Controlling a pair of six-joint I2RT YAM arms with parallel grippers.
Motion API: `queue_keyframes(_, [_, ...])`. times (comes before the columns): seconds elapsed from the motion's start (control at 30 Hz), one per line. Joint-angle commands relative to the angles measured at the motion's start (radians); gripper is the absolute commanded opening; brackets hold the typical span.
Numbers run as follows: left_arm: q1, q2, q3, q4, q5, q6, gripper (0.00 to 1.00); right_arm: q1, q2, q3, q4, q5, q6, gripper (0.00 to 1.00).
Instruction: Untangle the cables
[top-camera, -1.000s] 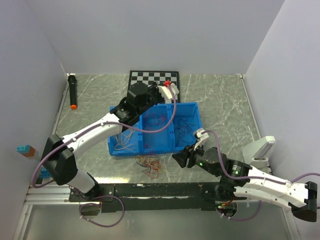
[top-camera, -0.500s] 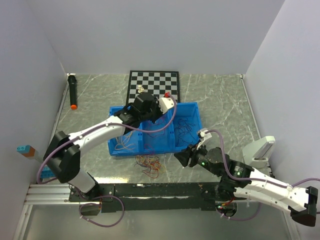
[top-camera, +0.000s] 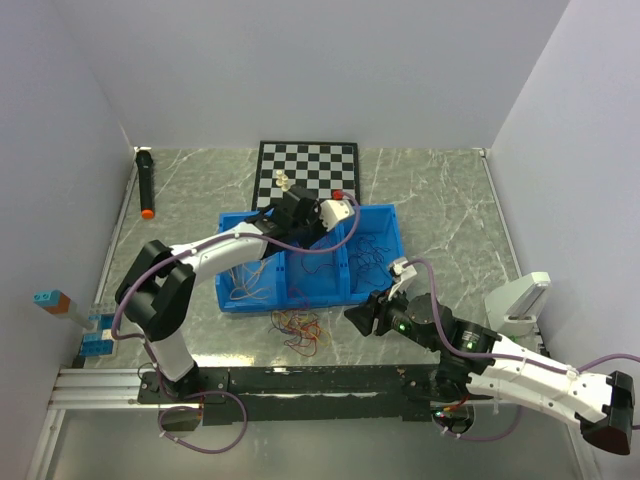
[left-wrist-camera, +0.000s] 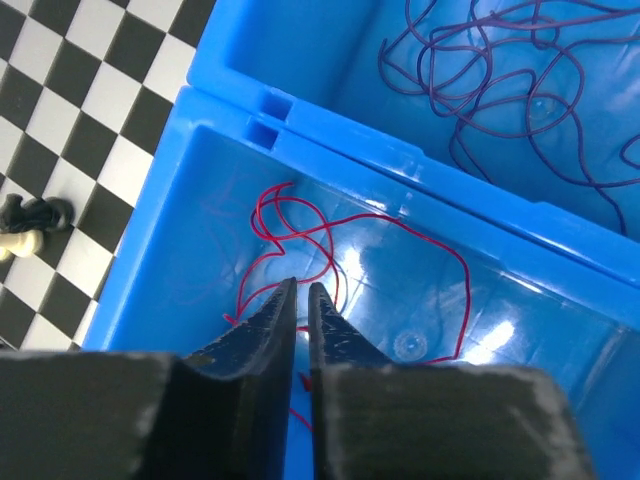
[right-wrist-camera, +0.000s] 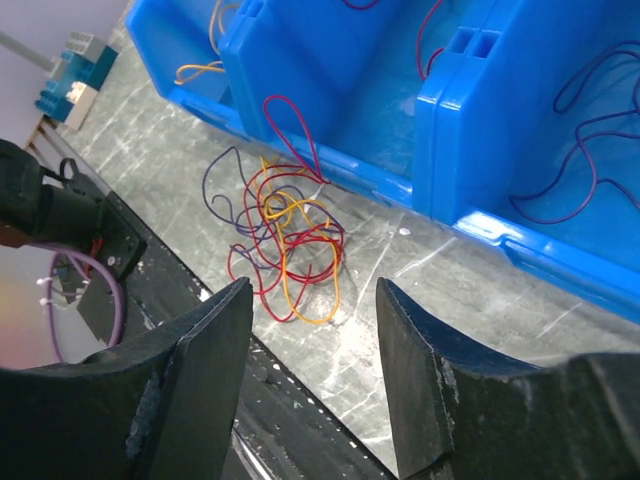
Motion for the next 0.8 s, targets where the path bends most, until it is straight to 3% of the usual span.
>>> queue_keyframes(0.0, [-0.002,-0.035,0.060,-0.010,0.036,0.023,0.39,-0.014,0.004,0.005,0.052,-0.029,-0.002,0.60])
queue_keyframes(0.07, [-0.003,-0.057,0.074,-0.031,0.042,0.023,0.54,-0.014,0.008,0.008,0.051,-0.038,-0.005,0.61])
queue_keyframes(0.4, [0.003,-0.164,0.235,-0.128,0.070,0.086,0.73,-0.014,0.057,0.042,0.038,-0.078,-0.022,0.65])
queue_keyframes(0.6, [0.041,-0.196,0.404,-0.332,0.173,0.149,0.88,-0.014,0.131,0.085,0.055,-0.194,-0.089,0.72])
queue_keyframes(0.77, [0.087,-0.360,0.323,-0.398,0.257,0.184,0.90,-0.014,0.279,0.123,0.130,-0.329,-0.152,0.75])
